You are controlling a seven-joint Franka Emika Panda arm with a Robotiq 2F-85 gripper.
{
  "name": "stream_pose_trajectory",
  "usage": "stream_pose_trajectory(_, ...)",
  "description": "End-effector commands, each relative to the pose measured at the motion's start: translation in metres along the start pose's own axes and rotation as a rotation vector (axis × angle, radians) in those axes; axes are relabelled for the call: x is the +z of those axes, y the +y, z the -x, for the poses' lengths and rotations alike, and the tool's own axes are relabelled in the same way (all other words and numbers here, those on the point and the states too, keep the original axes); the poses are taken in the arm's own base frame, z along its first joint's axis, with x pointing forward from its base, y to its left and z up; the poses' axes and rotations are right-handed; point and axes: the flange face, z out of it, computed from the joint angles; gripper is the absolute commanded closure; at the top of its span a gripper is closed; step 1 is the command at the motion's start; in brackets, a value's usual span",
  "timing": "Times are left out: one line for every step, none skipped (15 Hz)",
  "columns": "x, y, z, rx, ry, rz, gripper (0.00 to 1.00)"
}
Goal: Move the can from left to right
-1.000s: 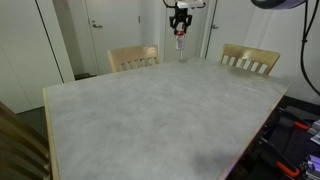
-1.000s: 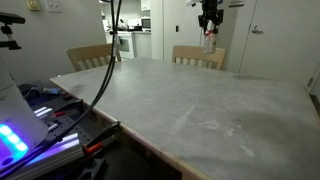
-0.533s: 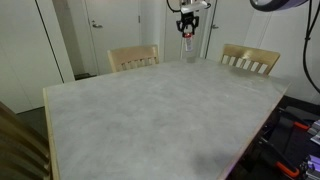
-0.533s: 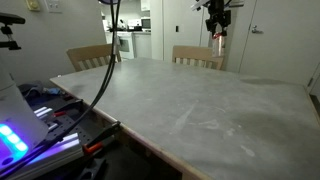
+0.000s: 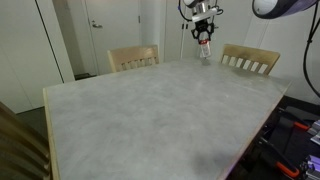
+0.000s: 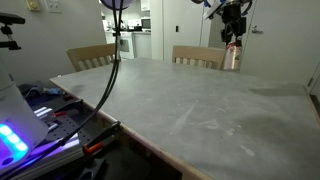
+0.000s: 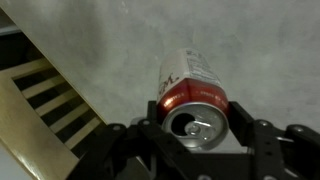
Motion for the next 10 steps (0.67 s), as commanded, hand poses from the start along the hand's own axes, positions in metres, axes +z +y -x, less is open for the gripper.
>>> stream_pose_trajectory(0.020, 0.033, -0.006, 0.114, -0.087, 0.024, 0.55)
stream_pose_trajectory(0.026, 0.043, -0.008, 0.148, -0.110, 0.025, 0.55)
stream_pose_trajectory(0.035, 0.056, -0.011, 0.191, -0.135, 0.024, 0.55)
stream_pose_trajectory(0.044, 0.068, -0.014, 0.230, -0.160, 0.021, 0.55)
stream_pose_trajectory(0.053, 0.080, -0.018, 0.268, -0.182, 0.013, 0.55)
stream_pose_trajectory(0.061, 0.092, -0.021, 0.301, -0.202, -0.001, 0.55)
stream_pose_trajectory(0.071, 0.104, -0.025, 0.335, -0.221, -0.018, 0.55)
stream_pose_trajectory(0.080, 0.114, -0.028, 0.365, -0.239, -0.034, 0.55)
stream_pose_trajectory(0.091, 0.124, -0.031, 0.395, -0.258, -0.055, 0.55)
stream_pose_trajectory(0.099, 0.134, -0.035, 0.423, -0.268, -0.074, 0.55)
